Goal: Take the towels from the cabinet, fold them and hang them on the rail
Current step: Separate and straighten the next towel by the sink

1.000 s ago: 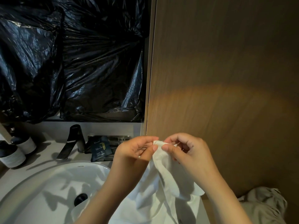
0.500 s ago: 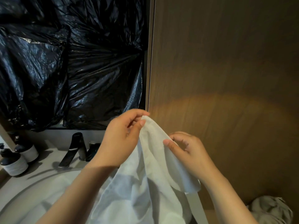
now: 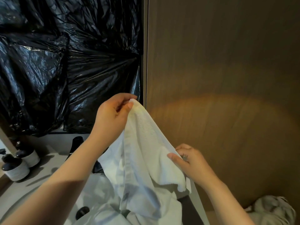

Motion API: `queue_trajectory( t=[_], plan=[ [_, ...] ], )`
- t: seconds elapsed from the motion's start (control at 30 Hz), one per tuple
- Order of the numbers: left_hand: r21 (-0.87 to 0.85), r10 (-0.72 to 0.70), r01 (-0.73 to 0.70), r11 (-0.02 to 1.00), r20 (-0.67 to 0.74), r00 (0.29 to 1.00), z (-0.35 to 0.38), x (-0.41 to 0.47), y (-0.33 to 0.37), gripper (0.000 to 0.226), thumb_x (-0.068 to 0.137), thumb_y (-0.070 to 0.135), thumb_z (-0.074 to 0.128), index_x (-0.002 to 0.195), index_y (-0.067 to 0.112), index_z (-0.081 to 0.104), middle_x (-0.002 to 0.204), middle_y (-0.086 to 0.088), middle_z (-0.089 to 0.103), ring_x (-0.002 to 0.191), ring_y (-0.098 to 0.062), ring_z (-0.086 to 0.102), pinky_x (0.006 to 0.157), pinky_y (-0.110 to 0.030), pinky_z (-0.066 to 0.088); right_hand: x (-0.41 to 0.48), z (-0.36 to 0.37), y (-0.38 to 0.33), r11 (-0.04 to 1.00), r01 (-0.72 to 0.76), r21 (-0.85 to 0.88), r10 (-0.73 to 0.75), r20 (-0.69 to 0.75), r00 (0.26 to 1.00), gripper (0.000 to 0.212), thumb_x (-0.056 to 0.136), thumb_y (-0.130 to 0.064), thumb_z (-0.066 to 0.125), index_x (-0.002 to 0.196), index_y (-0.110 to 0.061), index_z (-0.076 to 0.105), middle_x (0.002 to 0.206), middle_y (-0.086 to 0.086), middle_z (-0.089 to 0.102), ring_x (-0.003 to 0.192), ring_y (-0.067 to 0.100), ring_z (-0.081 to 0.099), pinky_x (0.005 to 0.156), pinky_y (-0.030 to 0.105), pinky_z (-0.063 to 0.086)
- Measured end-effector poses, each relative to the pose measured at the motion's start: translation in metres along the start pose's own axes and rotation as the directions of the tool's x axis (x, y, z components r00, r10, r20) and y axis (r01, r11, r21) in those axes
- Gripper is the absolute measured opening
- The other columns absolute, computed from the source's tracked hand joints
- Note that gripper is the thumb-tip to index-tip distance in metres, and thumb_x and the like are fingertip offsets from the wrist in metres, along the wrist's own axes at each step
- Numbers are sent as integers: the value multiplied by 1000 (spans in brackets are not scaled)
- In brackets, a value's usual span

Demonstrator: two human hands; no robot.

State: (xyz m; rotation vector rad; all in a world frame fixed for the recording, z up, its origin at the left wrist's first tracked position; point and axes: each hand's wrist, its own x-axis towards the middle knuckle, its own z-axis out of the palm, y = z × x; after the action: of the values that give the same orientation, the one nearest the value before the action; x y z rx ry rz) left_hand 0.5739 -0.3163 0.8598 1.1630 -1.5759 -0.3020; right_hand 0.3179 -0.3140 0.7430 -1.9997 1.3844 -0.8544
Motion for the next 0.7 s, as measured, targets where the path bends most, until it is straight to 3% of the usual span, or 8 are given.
queue_trajectory(
  t=[0.2,0.3,0.37,0.5,0.6,0.7],
  plan=[
    [3,-45,46,999,-39,998,0,3,-16,21,96,17,55,113,25,65,96,16,68,88,8,62,69,-1,44,-11,-10,22,995,-35,-92,34,-5,999,29,93,-49,55,72,-31,65,87,-13,54,78,6,56,68,23,46],
    [-16,-81,80,997,-54,995,2,2,-25,21,96,15,54,111,24,66,93,17,68,83,11,62,64,0,42,-15,-22,25,997,-4,-71,-6,-146,989,30,92,-43,59,67,-29,65,77,-8,52,70,9,54,65,29,43],
    [-11,-100,100,995,-86,991,4,3,-31,21,96,14,53,110,23,67,92,17,67,80,12,62,62,1,41,-14,-33,20,998,56,-36,-64,-262,963,24,90,-42,61,69,-33,67,73,-6,51,67,9,53,62,25,41],
    [-5,-124,124,992,-143,982,3,10,-39,22,97,15,52,112,22,67,93,21,64,82,12,60,67,-3,43,-1,-62,4,980,147,-132,-184,-334,924,25,89,-39,62,73,-22,70,71,-5,48,67,12,50,58,21,36],
    [-8,-138,139,990,-176,975,2,17,-41,23,98,18,52,115,22,66,95,21,63,85,8,60,71,-9,42,12,-83,-9,970,185,-157,-228,-326,918,25,91,-36,63,70,-23,68,70,-7,47,66,11,51,57,17,35],
    [-14,-144,144,990,-185,972,3,22,-40,22,98,20,52,115,23,66,98,16,66,83,10,60,68,-8,42,16,-93,-14,994,106,11,-103,-180,978,14,91,-35,63,86,-31,75,82,-14,64,76,6,61,68,17,46]
  ],
)
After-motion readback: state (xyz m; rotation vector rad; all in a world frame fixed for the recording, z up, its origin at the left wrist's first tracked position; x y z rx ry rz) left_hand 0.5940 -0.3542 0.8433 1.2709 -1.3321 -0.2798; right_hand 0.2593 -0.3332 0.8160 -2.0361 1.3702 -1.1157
